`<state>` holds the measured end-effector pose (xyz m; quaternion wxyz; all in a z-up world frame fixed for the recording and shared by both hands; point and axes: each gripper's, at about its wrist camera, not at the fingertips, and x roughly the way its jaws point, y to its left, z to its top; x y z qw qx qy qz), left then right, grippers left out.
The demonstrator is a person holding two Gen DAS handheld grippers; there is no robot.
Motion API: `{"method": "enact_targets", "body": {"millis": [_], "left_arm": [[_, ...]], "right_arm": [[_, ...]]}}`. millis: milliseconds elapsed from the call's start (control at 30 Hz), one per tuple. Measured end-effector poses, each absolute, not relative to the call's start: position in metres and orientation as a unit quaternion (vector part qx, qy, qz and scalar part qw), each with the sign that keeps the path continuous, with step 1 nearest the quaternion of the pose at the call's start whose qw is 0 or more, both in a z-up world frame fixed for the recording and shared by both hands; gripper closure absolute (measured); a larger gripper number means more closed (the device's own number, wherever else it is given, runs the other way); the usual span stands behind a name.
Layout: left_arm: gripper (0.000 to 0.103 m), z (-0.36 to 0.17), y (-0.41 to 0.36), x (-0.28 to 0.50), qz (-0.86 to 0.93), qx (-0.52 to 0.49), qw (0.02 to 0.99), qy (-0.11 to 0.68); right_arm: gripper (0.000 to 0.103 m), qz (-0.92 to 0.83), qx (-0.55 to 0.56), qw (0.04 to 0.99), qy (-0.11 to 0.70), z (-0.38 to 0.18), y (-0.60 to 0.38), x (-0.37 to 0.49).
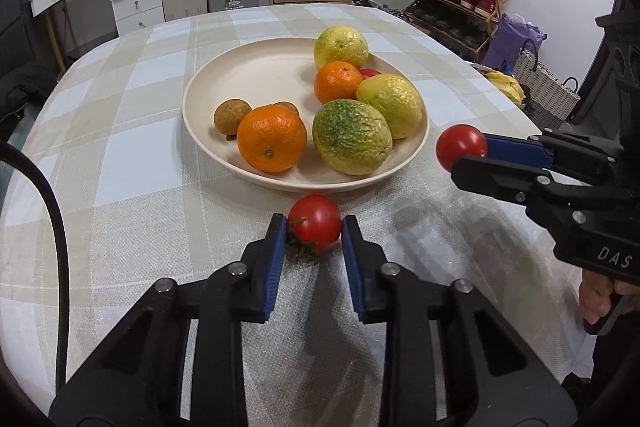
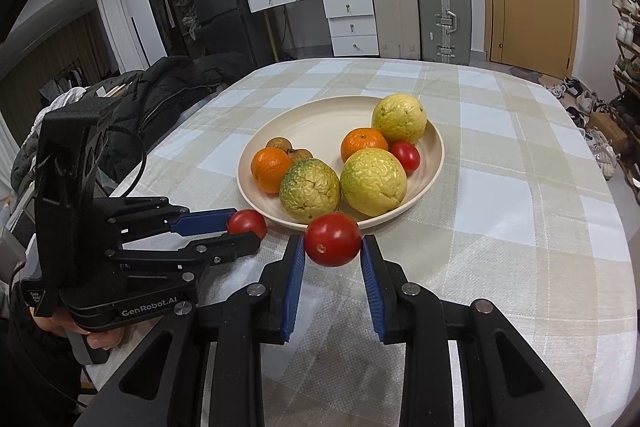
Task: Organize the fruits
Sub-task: 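Close the left tool on the last red tomato and lift it while the right tool holds its tomato, then carry both tomatoes over the white plate and open both tools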
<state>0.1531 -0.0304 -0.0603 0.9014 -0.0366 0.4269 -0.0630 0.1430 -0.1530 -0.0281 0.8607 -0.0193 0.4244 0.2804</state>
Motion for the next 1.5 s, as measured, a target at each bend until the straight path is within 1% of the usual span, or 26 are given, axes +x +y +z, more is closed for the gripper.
{"method": "enact_targets", "body": {"millis": [200, 633, 767, 1033, 1500], "left_arm": [[0.078, -0.057, -0.026, 0.146, -0.065, -0.043, 0.904, 0.420], [0.078, -0.015, -0.019, 0.124, -0.047, -0.042, 0.937, 0.344], [0.078, -0.008, -0.018, 0.121, -0.038, -0.038, 0.942, 0.331], [0.078, -0.008, -0.017, 0.124, -0.032, -0.036, 0.942, 0.331], [0.078, -0.008, -0.006, 0.155, -0.014, -0.051, 0.942, 0.331]], "right_arm": [[0.073, 0.279, -0.019, 0.863, 0.421, -0.028, -0.154, 0.142], [0.073, 0.288, -0.004, 0.871, 0.398, -0.020, -0.155, 0.139], [0.073, 0.291, -0.001, 0.875, 0.387, -0.017, -0.154, 0.139], [0.073, 0.292, 0.014, 0.880, 0.375, -0.010, -0.153, 0.151], [0.073, 0.289, 0.023, 0.881, 0.373, -0.007, -0.145, 0.172]]}}
